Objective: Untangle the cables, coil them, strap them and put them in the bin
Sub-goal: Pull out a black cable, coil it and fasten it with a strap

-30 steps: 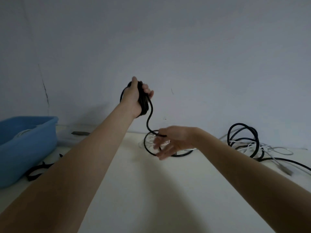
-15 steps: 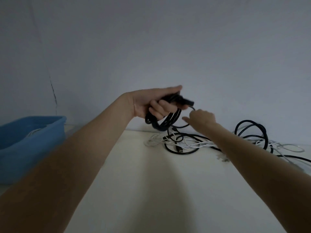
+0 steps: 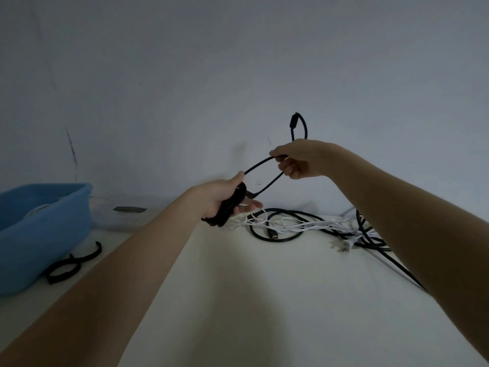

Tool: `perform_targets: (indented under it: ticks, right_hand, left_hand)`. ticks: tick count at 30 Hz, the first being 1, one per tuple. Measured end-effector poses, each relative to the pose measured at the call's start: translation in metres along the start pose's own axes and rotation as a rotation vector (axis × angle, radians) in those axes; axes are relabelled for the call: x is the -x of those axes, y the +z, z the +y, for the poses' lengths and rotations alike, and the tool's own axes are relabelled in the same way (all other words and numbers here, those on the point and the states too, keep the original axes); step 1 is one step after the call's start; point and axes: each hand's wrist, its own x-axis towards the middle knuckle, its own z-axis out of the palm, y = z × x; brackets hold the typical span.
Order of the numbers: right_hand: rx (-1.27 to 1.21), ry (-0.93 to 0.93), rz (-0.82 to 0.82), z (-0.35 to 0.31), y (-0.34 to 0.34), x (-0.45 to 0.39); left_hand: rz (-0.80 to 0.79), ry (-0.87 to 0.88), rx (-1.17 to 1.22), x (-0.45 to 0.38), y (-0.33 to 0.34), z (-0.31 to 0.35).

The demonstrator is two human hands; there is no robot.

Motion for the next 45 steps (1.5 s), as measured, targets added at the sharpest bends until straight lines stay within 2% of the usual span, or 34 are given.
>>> perform_targets:
  ticks: [6, 10, 14, 21, 23, 28, 30, 33, 35, 37, 41, 42, 45]
  right_hand:
    - [0.055, -0.056, -0.031, 0.0, 0.016, 0.012]
    - [0.064, -0.017, -0.178, 0.013, 0.033, 0.019]
    - [0.009, 0.014, -0.342, 0.024, 0.042, 0.019]
    - [-0.041, 0.01, -0.457, 0.034, 0.035, 0.022]
    - [-0.055, 0.0, -0.502, 0.036, 0.035, 0.023]
    - [-0.062, 0.012, -0.591, 0.041, 0.031, 0.023]
    - [0.066, 0.058, -0.616, 0.046, 0.031, 0.02]
    - [0.32, 0.111, -0.517, 0.06, 0.03, 0.013]
    - [0.367, 0.062, -0.363, 0.059, 0.026, 0.01]
    - [0.563, -0.021, -0.213, 0.05, 0.016, 0.002]
    - [0.755, -0.186, 0.277, 0.032, -0.013, -0.009]
    - [0.784, -0.172, 0.308, 0.028, -0.019, -0.006]
    - [0.812, -0.134, 0.238, 0.019, -0.021, 0.002]
  left_hand:
    - [0.225, 0.205, 0.305, -0.011, 0.006, 0.011]
    - [0.347, 0.265, 0.36, -0.018, 0.002, 0.024]
    - [0.37, 0.425, 0.457, -0.02, 0.011, 0.033]
    - [0.192, 0.541, 0.629, -0.017, 0.025, 0.042]
    - [0.058, 0.531, 0.684, -0.013, 0.029, 0.044]
    - [-0.251, 0.474, 0.42, 0.006, 0.037, 0.052]
    - [-0.36, 0.452, 0.346, 0.015, 0.038, 0.057]
    - [-0.512, 0.379, 0.183, 0.031, 0.041, 0.065]
    - [-0.581, 0.306, -0.046, 0.04, 0.044, 0.063]
    - [-0.626, 0.218, -0.216, 0.045, 0.048, 0.057]
    - [-0.605, 0.043, -0.428, 0.045, 0.043, 0.049]
    - [-0.568, 0.021, -0.461, 0.045, 0.039, 0.047]
    - [-0.441, -0.001, -0.421, 0.037, 0.029, 0.041]
